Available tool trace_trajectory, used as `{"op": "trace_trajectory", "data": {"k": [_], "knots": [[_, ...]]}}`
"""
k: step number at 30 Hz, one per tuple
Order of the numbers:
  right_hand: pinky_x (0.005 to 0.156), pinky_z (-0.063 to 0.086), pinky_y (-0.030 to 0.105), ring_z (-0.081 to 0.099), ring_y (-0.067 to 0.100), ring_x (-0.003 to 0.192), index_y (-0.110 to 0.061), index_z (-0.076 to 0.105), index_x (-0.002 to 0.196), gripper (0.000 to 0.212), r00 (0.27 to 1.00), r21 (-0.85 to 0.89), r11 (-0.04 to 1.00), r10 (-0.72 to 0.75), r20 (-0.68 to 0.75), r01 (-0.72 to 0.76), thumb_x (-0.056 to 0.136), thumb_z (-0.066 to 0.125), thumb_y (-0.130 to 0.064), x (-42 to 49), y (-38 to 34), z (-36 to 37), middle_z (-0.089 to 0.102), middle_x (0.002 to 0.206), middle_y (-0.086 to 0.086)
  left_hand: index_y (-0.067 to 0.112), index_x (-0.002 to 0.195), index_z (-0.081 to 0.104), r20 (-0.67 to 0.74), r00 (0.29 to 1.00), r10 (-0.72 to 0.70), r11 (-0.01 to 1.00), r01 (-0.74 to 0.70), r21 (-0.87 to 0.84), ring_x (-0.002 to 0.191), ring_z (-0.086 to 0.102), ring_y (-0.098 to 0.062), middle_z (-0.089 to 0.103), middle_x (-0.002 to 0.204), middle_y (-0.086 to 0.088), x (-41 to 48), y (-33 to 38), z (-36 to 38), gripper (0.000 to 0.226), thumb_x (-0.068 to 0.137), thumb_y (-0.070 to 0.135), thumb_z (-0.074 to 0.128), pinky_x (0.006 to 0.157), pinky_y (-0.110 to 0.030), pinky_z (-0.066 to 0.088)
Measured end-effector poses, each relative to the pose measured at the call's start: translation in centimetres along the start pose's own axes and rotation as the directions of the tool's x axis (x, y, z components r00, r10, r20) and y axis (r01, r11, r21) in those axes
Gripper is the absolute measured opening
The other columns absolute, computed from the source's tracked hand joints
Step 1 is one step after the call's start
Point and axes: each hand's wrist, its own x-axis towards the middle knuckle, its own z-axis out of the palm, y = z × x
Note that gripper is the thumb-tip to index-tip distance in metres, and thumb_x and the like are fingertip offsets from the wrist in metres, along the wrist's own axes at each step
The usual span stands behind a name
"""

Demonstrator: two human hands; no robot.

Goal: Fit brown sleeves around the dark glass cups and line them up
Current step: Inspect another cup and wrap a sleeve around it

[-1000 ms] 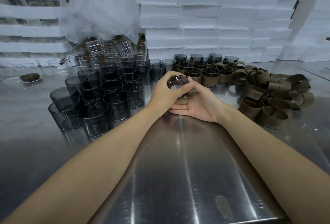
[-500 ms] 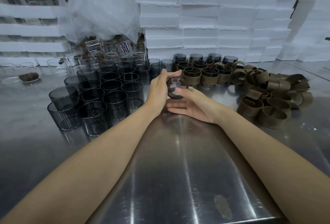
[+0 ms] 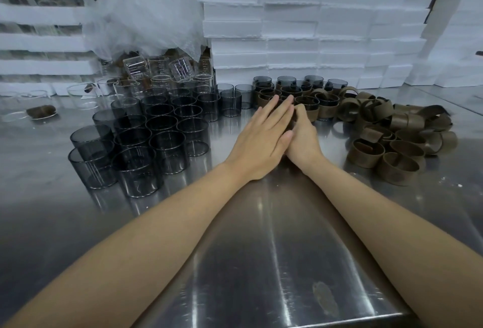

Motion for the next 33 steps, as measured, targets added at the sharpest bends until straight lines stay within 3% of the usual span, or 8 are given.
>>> {"op": "trace_trajectory", "data": {"k": [2,6,10,13,16,20,27,33], "knots": [[0.075,0.040,0.021,0.046,0.014,0.092,-0.004,0.047,0.131,0.041,0.999,-0.037,0.999,-0.031,-0.009,0.030,0.092,0.051,0.007,0.0,0.2,0.0,0.048,0.102,0.002,0.010,0.156,0.015,-0.003,0.999,-0.051,0.998,0.051,0.040,0.152,-0.004,-0.016,0.002,0.165,-0.002,0.0,0.1,0.0,0.056,0.107,0.031,0.030,0.123,-0.035,0.010],[0.052,0.033,0.016,0.038,0.005,0.061,-0.011,0.040,0.085,0.015,0.996,0.046,0.995,-0.087,-0.003,0.087,0.093,0.049,-0.001,-0.3,-0.3,-0.1,0.050,0.070,-0.002,0.014,0.156,-0.001,-0.017,0.968,-0.250,0.968,0.249,-0.014,0.151,0.002,-0.020,-0.010,0.165,-0.005,0.1,0.7,0.2,0.066,0.105,0.041,0.030,0.117,-0.033,0.022],[0.047,0.033,0.014,0.043,-0.002,0.052,-0.022,0.032,0.079,0.038,0.986,0.020,0.990,-0.143,0.086,0.142,0.079,0.065,-0.004,-0.6,-0.7,-0.1,0.050,0.063,-0.007,0.014,0.157,0.003,-0.059,0.894,-0.444,0.875,0.419,-0.241,0.144,0.030,-0.023,0.019,0.162,-0.007,0.5,0.5,-0.1,0.068,0.103,0.048,0.029,0.105,-0.033,0.033],[0.056,0.041,0.020,0.049,-0.002,0.058,-0.025,0.033,0.080,0.053,0.981,0.027,0.994,-0.112,0.160,0.109,0.067,0.082,-0.009,-0.6,-0.7,0.0,0.055,0.068,-0.009,0.023,0.145,0.041,-0.035,0.795,-0.606,0.686,0.500,-0.528,0.120,0.052,-0.013,0.061,0.128,0.008,0.6,-0.5,-0.3,0.051,0.104,0.049,0.023,0.089,-0.011,0.032],[0.073,0.051,0.049,0.058,0.023,0.074,-0.016,0.036,0.088,0.056,0.964,0.169,0.984,-0.091,0.249,0.049,0.064,0.084,0.000,-0.6,-0.8,-0.1,0.061,0.085,0.015,0.027,0.121,0.061,0.073,0.701,-0.709,0.425,0.508,-0.749,0.093,0.062,-0.001,0.065,0.097,0.016,1.4,-1.1,-0.4,0.049,0.104,0.052,0.022,0.073,-0.006,0.041],[0.070,0.053,0.030,0.060,0.008,0.081,-0.013,0.040,0.093,0.058,0.930,0.321,0.947,-0.126,0.344,0.009,0.063,0.082,0.012,-0.5,-0.9,-0.2,0.061,0.088,0.004,0.020,0.094,0.071,0.311,0.649,-0.694,0.053,0.476,-0.878,0.073,0.072,-0.010,0.075,0.083,0.000,1.4,-2.0,-0.6,0.061,0.101,0.058,0.024,0.065,-0.020,0.055],[0.055,0.048,0.021,0.061,0.011,0.082,-0.025,0.049,0.124,0.082,0.943,0.544,0.805,0.054,0.329,-0.236,0.054,0.059,0.018,0.0,-1.3,0.2,0.062,0.095,-0.002,0.029,0.115,0.063,0.341,0.758,-0.556,0.118,0.478,-0.870,0.105,0.068,-0.016,0.072,0.114,-0.002,1.5,-1.8,-0.4,0.066,0.095,0.068,0.014,0.086,-0.031,0.055],[0.093,0.049,0.029,0.060,0.012,0.104,-0.025,-0.003,0.155,0.104,0.966,0.265,0.960,0.018,0.257,-0.089,0.078,0.059,0.008,-0.2,-1.0,0.2,0.062,0.110,0.000,0.022,0.123,0.060,0.299,0.802,-0.518,0.239,0.470,-0.850,0.105,0.067,-0.015,0.071,0.113,-0.001,1.3,-2.0,0.2,0.056,0.083,0.060,0.054,0.101,-0.037,0.049]]}}
